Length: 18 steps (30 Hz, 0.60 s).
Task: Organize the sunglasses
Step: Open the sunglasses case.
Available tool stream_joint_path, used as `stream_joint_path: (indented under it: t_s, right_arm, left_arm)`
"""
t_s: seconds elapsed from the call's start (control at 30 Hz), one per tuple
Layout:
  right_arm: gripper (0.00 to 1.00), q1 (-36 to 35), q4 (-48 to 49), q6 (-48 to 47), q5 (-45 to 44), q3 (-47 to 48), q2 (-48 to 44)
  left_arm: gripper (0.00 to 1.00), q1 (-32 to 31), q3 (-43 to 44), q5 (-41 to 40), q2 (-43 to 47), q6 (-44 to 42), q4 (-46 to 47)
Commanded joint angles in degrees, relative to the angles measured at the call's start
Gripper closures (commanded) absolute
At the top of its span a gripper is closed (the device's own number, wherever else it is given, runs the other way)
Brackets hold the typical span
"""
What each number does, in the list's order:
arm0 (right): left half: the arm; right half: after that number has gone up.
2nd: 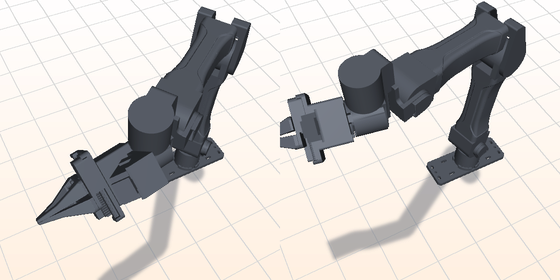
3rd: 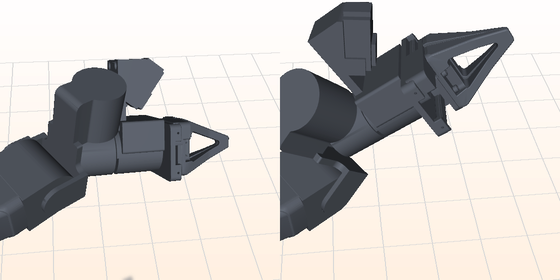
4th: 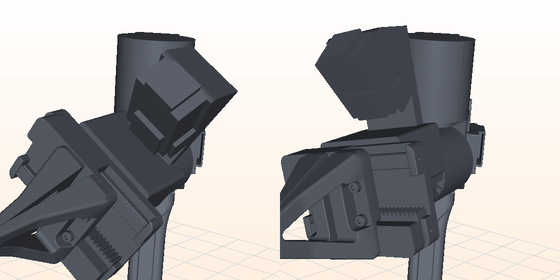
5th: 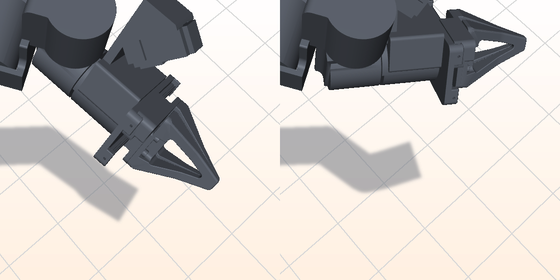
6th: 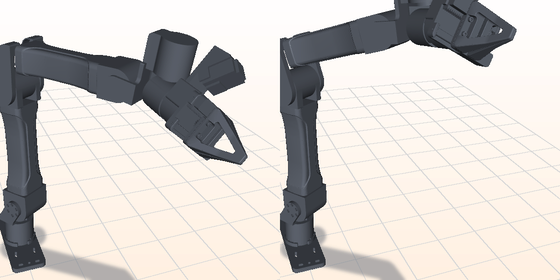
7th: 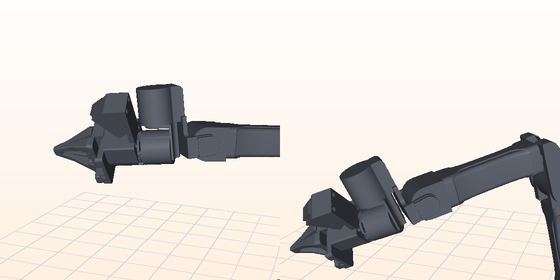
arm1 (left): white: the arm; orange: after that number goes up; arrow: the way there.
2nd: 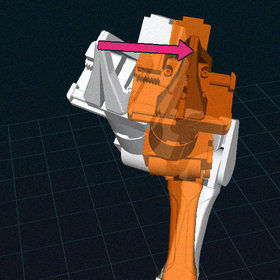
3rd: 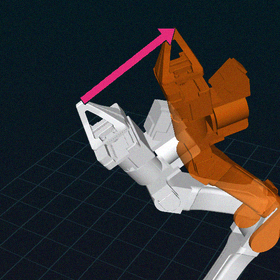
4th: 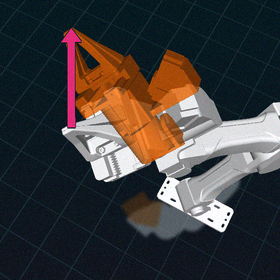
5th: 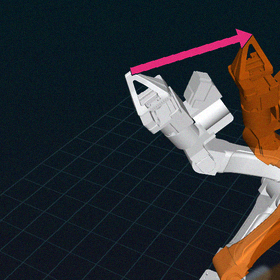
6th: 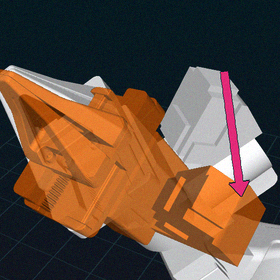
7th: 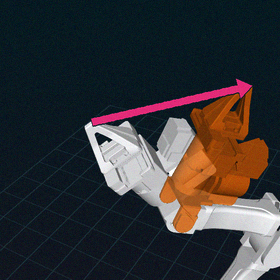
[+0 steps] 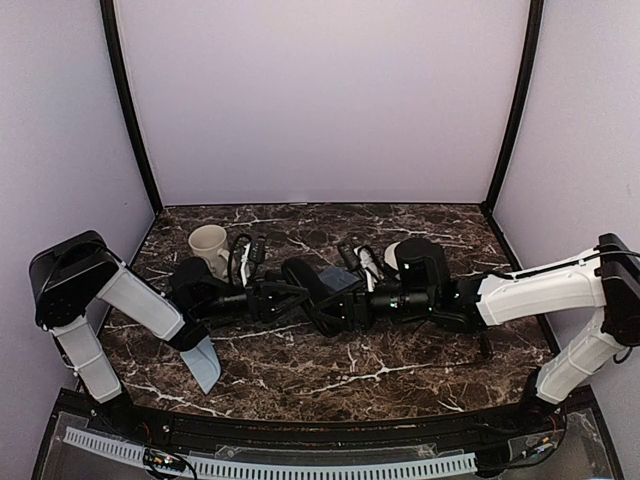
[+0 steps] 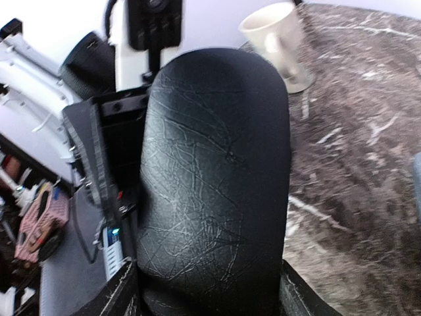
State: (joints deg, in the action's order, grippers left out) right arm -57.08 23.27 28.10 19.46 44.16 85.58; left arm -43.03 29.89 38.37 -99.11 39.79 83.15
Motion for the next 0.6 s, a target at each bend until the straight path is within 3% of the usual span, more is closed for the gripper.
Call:
stream_joint_path:
  t_s: [0.0, 0.57]
  right_arm:
    - [0.47, -1.1, -3.2, 2.4, 11.6, 3.3, -1.3]
    - [0.49, 0.3, -5.9, 6.2, 12.1, 7.3, -1.9]
  left_arm:
    - [0.14, 0.0, 1.1, 1.8, 1.2, 0.1, 2.3]
    - [0.10, 0.0, -2.3, 3.6, 8.2, -0.8, 4.2]
